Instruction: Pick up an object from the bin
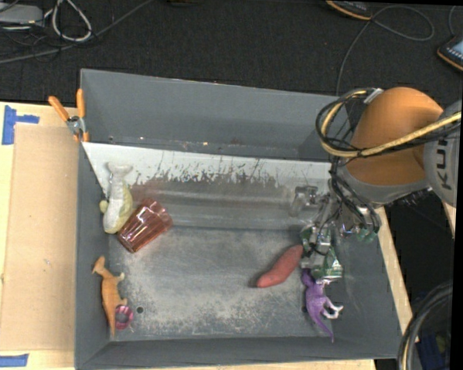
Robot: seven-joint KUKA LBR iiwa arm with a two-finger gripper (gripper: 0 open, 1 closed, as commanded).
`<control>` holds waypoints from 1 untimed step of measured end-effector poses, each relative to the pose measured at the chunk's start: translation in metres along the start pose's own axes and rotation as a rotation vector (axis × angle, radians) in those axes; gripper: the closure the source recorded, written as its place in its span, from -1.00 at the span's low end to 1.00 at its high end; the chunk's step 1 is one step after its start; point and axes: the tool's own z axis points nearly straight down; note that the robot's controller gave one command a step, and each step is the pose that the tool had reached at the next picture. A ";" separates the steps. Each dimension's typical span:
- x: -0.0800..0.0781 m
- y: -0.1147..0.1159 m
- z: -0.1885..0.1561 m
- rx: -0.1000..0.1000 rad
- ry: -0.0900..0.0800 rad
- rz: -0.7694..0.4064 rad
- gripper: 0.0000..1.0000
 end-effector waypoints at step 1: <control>-0.029 0.040 0.022 0.001 -0.014 0.077 -1.00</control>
Offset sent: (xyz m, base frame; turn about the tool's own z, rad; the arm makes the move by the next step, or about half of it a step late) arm -0.0343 0.0271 -0.0324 -0.0723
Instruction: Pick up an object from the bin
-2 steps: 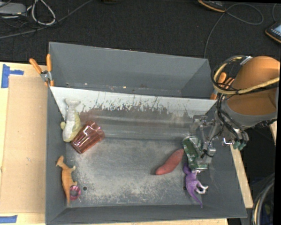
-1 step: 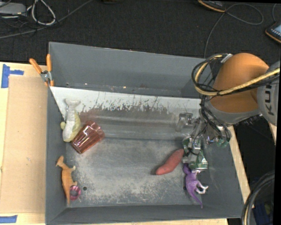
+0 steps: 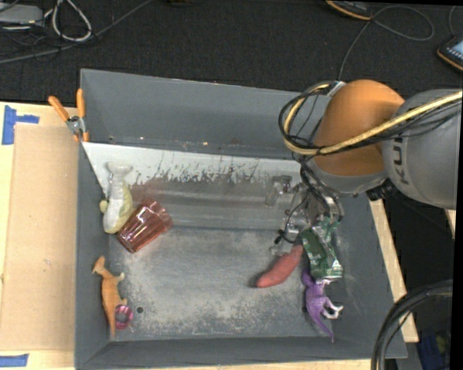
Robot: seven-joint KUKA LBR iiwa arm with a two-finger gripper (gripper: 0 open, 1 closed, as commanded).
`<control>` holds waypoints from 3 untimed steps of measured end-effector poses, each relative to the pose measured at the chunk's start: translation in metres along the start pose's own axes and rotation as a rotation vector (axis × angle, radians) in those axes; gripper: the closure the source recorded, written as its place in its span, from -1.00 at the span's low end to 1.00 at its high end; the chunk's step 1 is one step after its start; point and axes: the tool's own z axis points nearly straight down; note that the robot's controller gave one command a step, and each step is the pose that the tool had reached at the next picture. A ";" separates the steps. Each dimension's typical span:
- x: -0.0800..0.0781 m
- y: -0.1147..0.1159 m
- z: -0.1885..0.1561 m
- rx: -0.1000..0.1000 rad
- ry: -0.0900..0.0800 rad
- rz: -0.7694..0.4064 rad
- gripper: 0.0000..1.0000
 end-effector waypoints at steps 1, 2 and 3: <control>0.034 -0.007 0.008 -0.002 0.010 -0.097 -1.00; 0.048 -0.013 0.010 -0.001 0.011 -0.130 -1.00; 0.043 -0.005 0.001 -0.001 0.014 -0.175 -1.00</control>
Offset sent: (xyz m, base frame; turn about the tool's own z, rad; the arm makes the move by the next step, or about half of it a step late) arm 0.0031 -0.0327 -0.0340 -0.1282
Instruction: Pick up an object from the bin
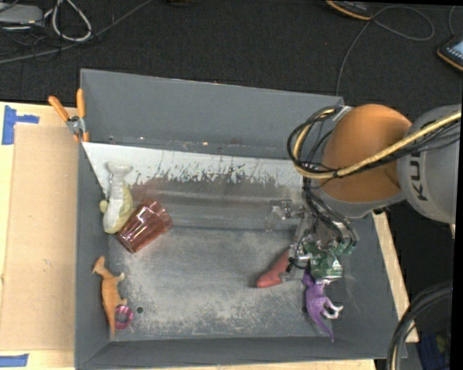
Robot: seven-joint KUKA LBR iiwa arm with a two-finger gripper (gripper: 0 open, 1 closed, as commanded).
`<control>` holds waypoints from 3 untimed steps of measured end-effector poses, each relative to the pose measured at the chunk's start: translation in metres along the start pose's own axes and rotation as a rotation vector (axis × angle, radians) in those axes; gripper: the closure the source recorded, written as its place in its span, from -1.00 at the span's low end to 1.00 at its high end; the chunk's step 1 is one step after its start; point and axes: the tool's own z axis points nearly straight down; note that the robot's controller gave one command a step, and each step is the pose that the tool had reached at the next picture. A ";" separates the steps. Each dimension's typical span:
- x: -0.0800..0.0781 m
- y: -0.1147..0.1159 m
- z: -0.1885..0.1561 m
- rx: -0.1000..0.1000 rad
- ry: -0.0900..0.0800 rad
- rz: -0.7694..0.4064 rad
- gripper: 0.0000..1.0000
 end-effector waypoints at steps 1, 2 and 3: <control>-0.015 -0.004 0.014 0.000 -0.006 -0.282 -1.00; -0.027 -0.008 0.026 -0.001 -0.005 -0.133 -1.00; -0.009 -0.012 0.049 -0.001 -0.006 0.076 -1.00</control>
Offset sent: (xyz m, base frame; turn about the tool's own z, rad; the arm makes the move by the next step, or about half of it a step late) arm 0.0429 -0.0082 -0.0379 0.1283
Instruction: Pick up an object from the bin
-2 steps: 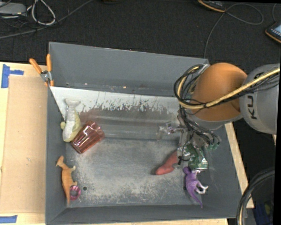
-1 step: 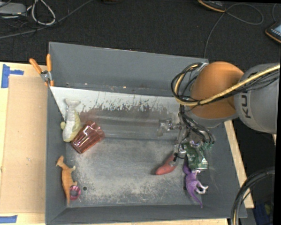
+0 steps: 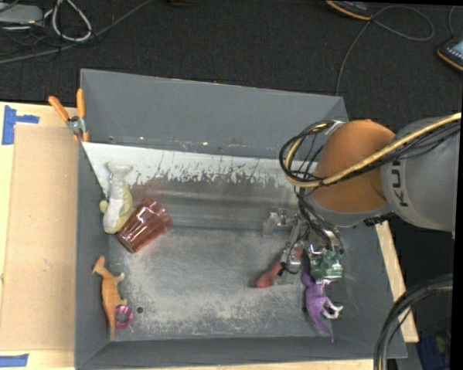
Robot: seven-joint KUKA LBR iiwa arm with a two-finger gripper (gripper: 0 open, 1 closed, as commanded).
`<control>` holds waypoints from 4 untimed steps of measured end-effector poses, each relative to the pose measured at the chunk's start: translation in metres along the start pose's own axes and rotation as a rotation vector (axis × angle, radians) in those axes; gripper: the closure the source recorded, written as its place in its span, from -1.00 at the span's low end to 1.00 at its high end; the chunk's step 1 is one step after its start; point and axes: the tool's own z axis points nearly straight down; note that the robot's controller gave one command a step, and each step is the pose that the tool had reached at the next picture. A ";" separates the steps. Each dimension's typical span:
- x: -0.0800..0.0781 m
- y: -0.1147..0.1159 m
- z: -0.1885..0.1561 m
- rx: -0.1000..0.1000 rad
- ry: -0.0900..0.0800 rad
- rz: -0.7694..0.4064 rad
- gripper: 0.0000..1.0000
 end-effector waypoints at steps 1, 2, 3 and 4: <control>0.002 -0.010 0.019 0.000 0.003 -0.158 -1.00; -0.016 -0.044 0.047 -0.005 0.000 0.008 1.00; -0.016 -0.044 0.047 -0.004 -0.001 0.007 1.00; -0.019 -0.045 -0.004 -0.005 0.006 0.014 1.00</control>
Offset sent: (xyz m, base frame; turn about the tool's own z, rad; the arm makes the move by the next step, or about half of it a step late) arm 0.0148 -0.0471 -0.0487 0.0092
